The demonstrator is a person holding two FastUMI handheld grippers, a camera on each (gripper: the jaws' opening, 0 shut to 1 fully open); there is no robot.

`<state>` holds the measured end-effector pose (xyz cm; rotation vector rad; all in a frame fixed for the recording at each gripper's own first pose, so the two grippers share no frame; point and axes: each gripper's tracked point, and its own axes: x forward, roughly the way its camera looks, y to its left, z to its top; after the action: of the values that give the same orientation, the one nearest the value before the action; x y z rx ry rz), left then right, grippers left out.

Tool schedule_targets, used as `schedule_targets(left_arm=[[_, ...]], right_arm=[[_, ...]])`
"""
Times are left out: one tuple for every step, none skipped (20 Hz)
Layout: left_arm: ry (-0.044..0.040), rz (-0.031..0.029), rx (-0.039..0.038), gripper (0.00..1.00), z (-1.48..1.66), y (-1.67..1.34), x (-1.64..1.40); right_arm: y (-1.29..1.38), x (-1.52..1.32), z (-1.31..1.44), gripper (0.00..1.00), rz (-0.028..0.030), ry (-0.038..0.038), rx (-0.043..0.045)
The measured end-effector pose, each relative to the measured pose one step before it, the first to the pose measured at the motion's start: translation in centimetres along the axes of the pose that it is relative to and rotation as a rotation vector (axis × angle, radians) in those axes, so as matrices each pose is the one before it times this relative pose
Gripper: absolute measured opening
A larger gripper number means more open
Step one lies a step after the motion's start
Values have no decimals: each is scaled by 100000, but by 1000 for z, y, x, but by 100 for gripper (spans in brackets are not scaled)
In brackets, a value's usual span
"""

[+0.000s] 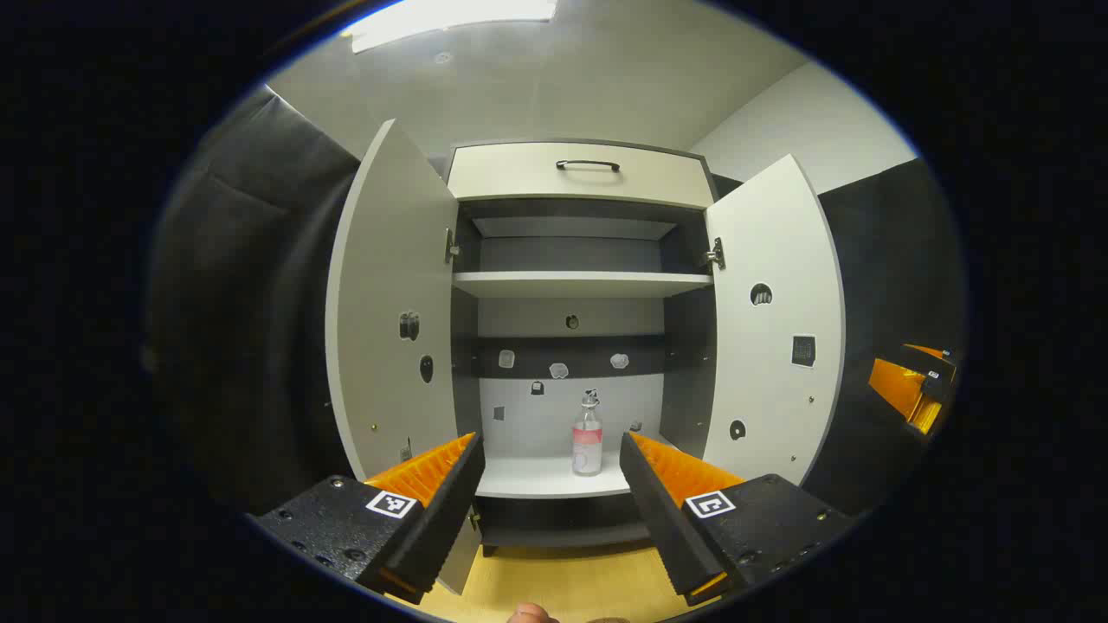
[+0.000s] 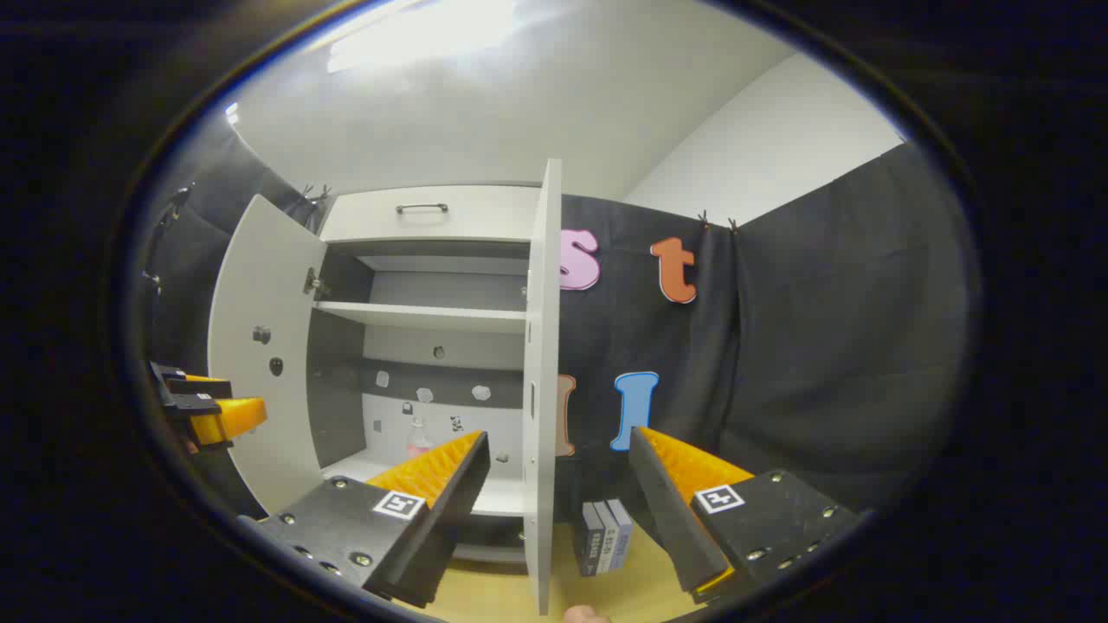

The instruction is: Grasp the bottle in the cabinet with the left hand and place it on the coaster, then close the right door with the right hand and the left door with the left hand.

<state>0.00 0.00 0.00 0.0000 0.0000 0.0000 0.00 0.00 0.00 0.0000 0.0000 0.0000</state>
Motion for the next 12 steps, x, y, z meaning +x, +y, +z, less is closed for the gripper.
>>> schedule_targets(left_arm=[[115,-166,-129,97,17,-122,110],[37,-70,-36,97,38,-62,112],[-412,158,-67,97,75,41,124],[-462,219,93,94,160,49,55],[-143,153,129,97,16,81,93],[53,-2,165,97,-22,11,114],[4,206,83,97,28,100,135],[118,40,-114,97,-34,86,79],[200,-45,-294,97,-63,76,79],[415,-145,-453,97,-94,0,91],[260,-197,-443,97,-134,-22,105],[284,-217,-291,94,-114,-18,112]], right_arm=[[-137,69,10,97,-314,-3,-36],[-92,82,17,98,-77,-44,-46],[-96,212,-79,98,-9,78,-226],[-41,190,14,98,-105,14,-264],[36,147,-79,98,115,238,-174],[66,53,-25,98,105,72,-42],[53,195,-16,97,177,-96,107],[121,58,56,98,90,-4,61],[2,69,-74,98,25,-69,-8],[60,3,-3,97,-19,-150,-44],[-31,33,52,97,-154,-50,-156],[-10,80,38,97,-239,-258,-130]])
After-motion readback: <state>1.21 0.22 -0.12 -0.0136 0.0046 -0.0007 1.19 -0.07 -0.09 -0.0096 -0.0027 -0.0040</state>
